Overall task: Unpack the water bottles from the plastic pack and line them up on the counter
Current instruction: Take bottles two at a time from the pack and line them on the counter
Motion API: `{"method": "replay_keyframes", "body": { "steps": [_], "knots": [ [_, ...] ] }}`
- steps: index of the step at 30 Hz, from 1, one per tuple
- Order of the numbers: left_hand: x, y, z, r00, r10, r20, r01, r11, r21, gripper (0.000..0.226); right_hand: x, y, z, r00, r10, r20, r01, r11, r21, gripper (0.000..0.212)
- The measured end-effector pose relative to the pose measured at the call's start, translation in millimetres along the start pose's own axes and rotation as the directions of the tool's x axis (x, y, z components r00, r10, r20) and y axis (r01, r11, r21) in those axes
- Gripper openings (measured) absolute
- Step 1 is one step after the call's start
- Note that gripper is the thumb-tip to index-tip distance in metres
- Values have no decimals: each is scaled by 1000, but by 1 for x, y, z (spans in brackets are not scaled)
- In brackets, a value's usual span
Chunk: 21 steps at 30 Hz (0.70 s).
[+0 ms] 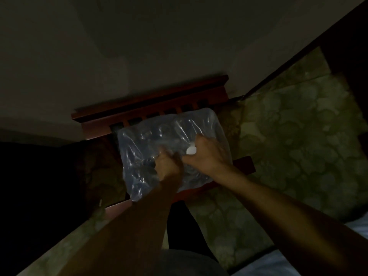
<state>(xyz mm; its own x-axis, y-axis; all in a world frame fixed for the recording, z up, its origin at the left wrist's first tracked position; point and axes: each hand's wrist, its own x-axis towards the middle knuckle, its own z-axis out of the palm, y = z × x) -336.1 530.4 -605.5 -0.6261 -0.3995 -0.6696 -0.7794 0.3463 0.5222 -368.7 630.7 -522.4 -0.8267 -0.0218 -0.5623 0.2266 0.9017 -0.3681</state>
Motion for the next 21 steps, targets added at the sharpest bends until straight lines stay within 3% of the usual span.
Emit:
{"method": "replay_keyframes", "body": {
  "steps": [6, 9, 13, 17, 21],
  "knots": [
    [-21, -20, -38, 965, 234, 117, -260, 902, 345, 35, -18, 5, -1, 1000, 15, 27, -15, 1000, -11, 50],
    [-33, -24, -65, 920, 380, 93, -389, 863, 322, 30, -25, 4, -8, 999, -10, 32, 10, 1000, -8, 45],
    [-52, -14, -95, 900, 435, 23, -419, 848, 324, 19, -30, -8, -27, 986, -157, -49, 154, 987, -49, 36],
    [-66, 23, -117, 884, 459, -83, -440, 880, 182, 31, -34, -40, -51, 940, -315, -128, 290, 940, -182, 49],
    [-74, 68, -147, 866, 478, -145, -482, 876, 11, 27, -40, -74, -80, 921, -341, -187, 316, 936, -152, 36]
  ]
}}
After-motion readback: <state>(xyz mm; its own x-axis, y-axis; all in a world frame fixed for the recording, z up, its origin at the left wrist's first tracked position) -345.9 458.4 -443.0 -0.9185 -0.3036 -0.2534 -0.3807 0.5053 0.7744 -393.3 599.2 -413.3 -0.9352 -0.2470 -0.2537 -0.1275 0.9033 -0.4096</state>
